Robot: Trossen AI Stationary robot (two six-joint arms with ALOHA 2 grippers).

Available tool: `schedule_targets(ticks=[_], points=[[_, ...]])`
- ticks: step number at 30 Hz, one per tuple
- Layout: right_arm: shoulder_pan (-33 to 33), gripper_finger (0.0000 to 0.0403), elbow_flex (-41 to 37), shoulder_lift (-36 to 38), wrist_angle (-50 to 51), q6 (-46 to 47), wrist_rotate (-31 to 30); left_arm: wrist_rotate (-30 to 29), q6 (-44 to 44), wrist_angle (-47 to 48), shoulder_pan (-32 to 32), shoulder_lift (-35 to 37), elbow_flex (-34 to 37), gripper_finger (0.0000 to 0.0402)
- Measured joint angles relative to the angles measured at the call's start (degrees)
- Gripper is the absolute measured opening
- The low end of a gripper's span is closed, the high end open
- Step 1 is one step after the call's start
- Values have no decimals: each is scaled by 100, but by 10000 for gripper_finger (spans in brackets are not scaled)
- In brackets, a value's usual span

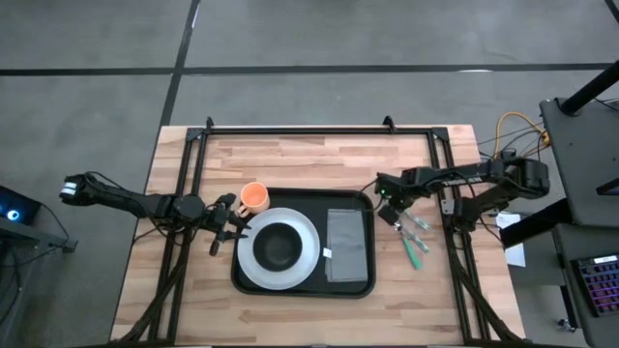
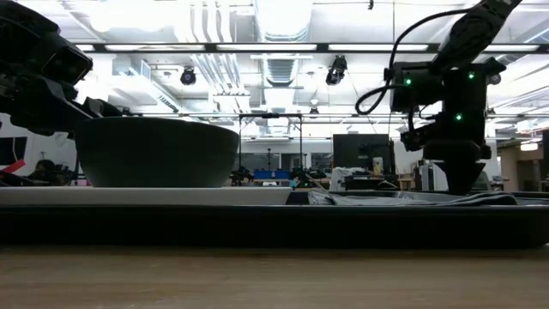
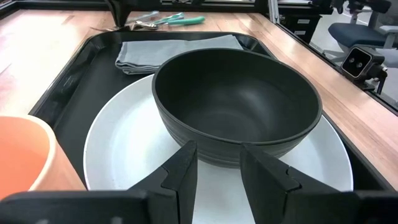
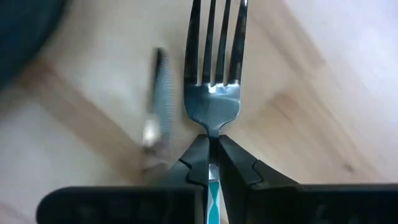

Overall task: Set up tray
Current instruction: Put the blue patterned fork on top of the gray napkin to the right of the white plate

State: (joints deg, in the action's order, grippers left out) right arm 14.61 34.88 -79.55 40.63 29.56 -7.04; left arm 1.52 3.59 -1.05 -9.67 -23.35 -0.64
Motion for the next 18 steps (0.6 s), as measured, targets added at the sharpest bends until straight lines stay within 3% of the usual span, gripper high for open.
schedule_targets(ticks=[10, 18], points=[[736, 12, 954, 211, 1024, 359, -262, 0, 0, 0, 0, 0, 0, 101], [324, 12, 1351, 219, 1015, 1710, 327, 0, 0, 1, 0, 0, 0, 101]])
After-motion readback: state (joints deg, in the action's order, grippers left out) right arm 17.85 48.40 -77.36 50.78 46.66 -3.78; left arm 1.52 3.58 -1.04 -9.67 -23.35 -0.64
